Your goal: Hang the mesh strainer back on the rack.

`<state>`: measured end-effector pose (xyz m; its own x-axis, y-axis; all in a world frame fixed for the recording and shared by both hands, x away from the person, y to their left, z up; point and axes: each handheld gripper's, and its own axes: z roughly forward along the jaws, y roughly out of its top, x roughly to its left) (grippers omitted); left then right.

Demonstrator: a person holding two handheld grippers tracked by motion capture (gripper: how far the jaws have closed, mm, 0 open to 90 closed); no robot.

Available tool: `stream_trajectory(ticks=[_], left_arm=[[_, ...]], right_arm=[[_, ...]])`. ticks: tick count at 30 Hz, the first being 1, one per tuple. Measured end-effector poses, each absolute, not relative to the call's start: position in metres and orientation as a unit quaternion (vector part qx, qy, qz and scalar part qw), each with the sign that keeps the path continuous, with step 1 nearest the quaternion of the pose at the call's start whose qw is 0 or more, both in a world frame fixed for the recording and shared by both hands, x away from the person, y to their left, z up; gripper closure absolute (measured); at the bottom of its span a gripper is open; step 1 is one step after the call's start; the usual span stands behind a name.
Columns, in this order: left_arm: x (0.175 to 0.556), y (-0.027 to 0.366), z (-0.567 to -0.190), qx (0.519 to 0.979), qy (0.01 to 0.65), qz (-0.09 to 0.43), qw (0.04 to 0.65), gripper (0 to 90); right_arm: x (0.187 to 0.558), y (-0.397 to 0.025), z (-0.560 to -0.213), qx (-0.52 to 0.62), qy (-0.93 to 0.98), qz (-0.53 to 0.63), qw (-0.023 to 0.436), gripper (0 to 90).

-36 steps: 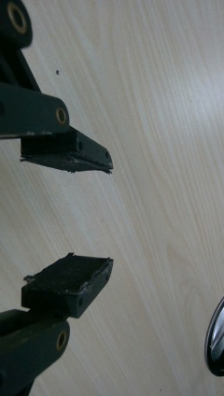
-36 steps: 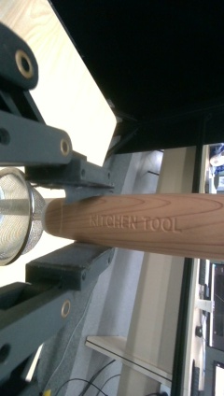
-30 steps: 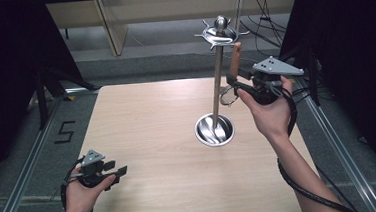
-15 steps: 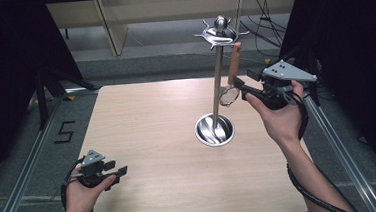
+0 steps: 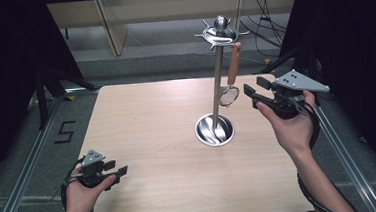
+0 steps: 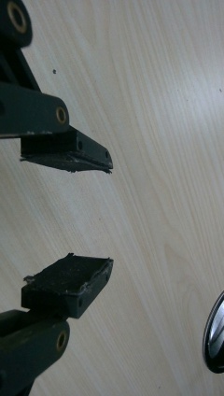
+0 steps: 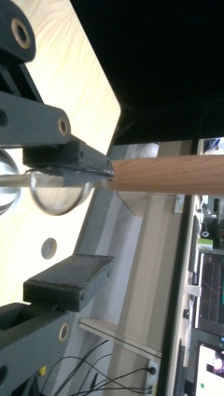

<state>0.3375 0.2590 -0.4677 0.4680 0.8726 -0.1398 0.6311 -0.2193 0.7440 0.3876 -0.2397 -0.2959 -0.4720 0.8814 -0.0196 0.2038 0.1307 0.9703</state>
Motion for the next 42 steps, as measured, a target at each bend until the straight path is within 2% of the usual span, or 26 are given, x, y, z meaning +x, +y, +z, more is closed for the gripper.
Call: stream_trajectory(ticks=[25, 31, 37, 42], left_arm=[[0.338, 0.257, -0.469, 0.765, 0.491, 0.157, 0.386, 44.6], [0.338, 0.257, -0.470, 0.766, 0.492, 0.155, 0.384, 44.6], [0.339, 0.258, -0.470, 0.768, 0.490, 0.157, 0.382, 44.6], [0.340, 0.256, -0.471, 0.764, 0.486, 0.157, 0.394, 44.3]], right_arm=[[0.368, -0.285, -0.346, 0.464, 0.681, 0.479, 0.303, 50.1], [0.367, -0.294, -0.362, 0.462, 0.692, 0.462, 0.307, 50.1], [0.364, -0.297, -0.383, 0.490, 0.690, 0.450, 0.285, 50.0], [0.362, -0.300, -0.404, 0.498, 0.693, 0.435, 0.287, 50.2]])
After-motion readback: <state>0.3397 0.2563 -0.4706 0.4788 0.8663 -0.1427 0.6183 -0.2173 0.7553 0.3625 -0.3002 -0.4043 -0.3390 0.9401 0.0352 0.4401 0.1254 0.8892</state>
